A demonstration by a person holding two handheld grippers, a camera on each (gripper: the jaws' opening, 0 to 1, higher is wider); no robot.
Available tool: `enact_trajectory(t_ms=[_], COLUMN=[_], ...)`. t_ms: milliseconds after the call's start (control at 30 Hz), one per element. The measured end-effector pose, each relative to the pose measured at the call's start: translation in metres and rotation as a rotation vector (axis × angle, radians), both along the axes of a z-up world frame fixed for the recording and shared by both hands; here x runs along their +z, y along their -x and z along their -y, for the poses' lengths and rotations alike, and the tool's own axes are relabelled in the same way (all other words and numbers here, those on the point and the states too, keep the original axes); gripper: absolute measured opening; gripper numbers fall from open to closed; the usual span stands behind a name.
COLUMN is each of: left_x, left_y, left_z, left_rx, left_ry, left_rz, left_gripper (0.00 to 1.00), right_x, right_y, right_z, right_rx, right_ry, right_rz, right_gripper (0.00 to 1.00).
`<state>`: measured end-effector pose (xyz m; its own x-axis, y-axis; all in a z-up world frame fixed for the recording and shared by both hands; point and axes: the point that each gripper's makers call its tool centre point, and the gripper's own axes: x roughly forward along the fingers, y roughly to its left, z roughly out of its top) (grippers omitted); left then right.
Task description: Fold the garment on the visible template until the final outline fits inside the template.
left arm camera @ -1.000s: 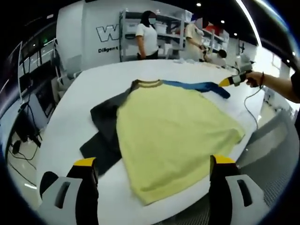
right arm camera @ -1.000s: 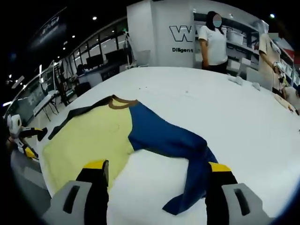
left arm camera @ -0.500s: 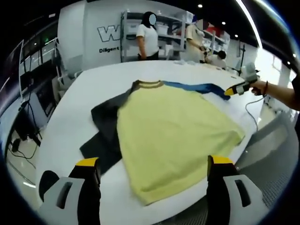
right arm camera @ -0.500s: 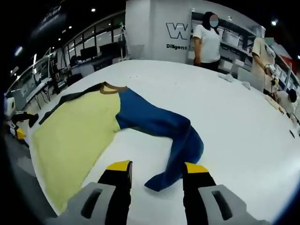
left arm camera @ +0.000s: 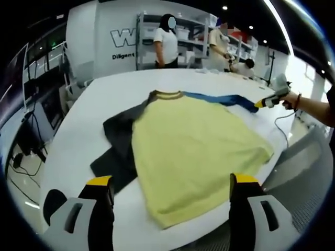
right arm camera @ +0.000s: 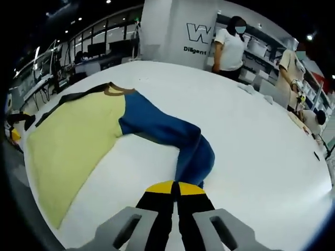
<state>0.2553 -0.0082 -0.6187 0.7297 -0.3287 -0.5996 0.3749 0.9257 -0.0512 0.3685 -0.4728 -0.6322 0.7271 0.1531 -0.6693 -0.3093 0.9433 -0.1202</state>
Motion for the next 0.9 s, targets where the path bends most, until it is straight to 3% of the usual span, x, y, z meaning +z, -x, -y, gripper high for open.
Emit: enact_trajectory(t_ms=[467,700,900], left_x=[0.001,0.000,0.000], left_y=[0.001,0.001,0.001], left_z=[0.002,0.003,0.002], left_rx=[-0.015,-0.018,-0.018], left_ry=[0.000,0.000,0.001], left_rz=[0.007,0.005,0.006], left_gripper=[0.87,0.86,0.86], right_x=[0.054,0.070,0.067], right_y=[-0.016,-0.024,-0.035], right_z=[0.021,0.028,0.039], right_rx=[-0.027,-0.041,-0.064], right_ry=[0.008,-0.030,-0.035], right_rz=[0.072,0.041,-0.015], right_gripper=[0.00,0.00,0.00])
